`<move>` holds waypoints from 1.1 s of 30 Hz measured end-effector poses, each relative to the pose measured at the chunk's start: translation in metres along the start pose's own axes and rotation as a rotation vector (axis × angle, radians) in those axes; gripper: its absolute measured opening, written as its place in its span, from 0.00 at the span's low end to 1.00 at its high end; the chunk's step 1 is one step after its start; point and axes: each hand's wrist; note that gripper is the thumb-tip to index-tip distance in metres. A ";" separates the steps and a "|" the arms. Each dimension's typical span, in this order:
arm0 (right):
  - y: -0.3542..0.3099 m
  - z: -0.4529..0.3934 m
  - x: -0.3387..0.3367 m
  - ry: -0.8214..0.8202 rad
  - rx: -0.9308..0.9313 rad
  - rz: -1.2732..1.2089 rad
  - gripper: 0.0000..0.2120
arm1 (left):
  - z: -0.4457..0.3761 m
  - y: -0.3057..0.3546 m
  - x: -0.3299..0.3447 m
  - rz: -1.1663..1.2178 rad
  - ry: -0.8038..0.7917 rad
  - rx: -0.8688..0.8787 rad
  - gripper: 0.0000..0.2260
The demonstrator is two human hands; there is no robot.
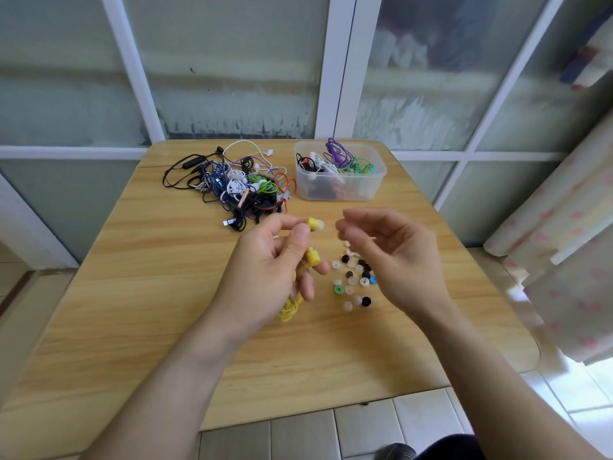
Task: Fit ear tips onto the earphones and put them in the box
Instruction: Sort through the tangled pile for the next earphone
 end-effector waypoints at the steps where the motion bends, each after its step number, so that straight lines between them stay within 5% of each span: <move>1: 0.006 -0.005 -0.006 0.038 -0.019 0.170 0.09 | 0.000 0.000 -0.001 0.021 -0.009 -0.022 0.08; 4: 0.020 -0.018 -0.020 -0.008 0.041 0.637 0.10 | -0.001 0.000 -0.005 0.072 -0.034 -0.073 0.08; 8: 0.031 -0.024 -0.019 -0.233 0.055 0.809 0.08 | -0.004 -0.004 -0.009 0.061 -0.013 -0.058 0.13; 14: 0.032 -0.022 -0.007 -0.349 -0.013 0.884 0.05 | -0.007 -0.012 -0.007 0.103 0.041 -0.108 0.21; 26: 0.033 -0.026 -0.012 -0.164 0.158 0.905 0.04 | -0.009 -0.015 -0.002 0.037 0.060 -0.081 0.29; 33: 0.034 -0.027 -0.013 -0.207 0.195 0.905 0.05 | -0.008 -0.010 0.002 -0.078 0.031 0.001 0.16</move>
Point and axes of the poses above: each hand's wrist, its own z-axis away from the middle knuckle, its own x-axis out of the palm, y = z × x, and after that the axes turned 5 degrees about -z, right-handed
